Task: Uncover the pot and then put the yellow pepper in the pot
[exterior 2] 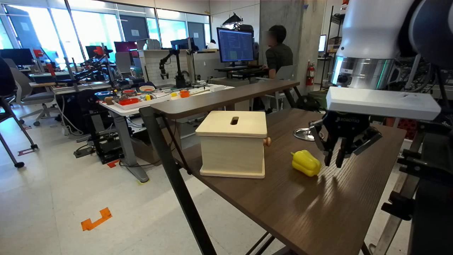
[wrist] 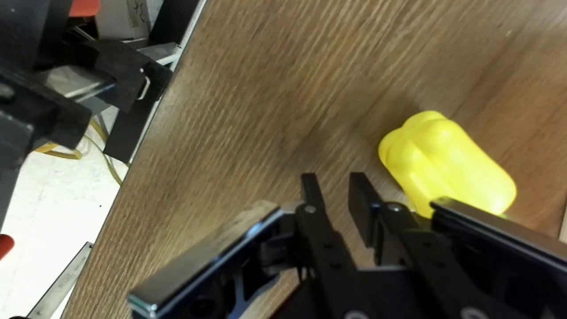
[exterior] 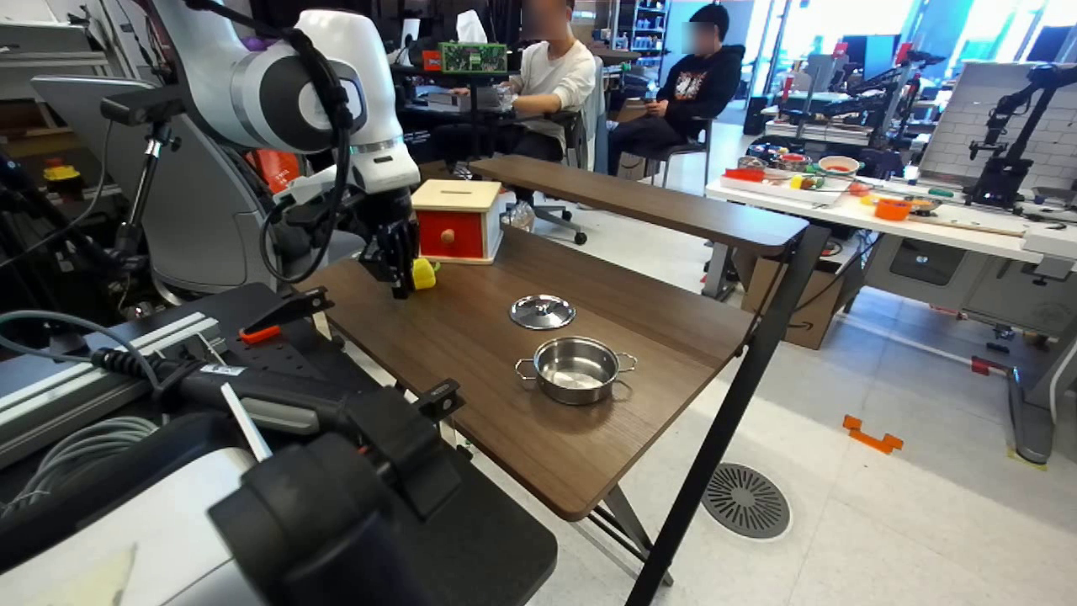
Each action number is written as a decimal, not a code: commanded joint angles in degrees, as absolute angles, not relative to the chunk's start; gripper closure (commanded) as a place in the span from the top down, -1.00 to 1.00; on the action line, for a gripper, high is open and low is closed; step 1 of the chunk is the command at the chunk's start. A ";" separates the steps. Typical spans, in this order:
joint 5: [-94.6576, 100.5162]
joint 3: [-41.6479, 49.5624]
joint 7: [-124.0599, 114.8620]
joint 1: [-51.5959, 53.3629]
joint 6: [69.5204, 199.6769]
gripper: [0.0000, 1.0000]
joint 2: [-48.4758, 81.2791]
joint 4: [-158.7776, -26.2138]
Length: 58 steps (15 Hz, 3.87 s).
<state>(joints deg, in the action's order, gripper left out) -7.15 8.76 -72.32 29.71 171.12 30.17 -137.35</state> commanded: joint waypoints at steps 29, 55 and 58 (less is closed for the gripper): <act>-10.88 -6.50 -39.69 17.47 179.88 1.00 34.46 -132.51; -9.20 -7.02 -20.48 13.93 167.03 0.65 35.34 -127.70; -8.16 -6.83 -15.69 13.05 161.75 0.99 34.95 -126.13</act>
<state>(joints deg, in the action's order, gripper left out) -9.19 -5.83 -20.18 15.04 167.35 36.25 -127.46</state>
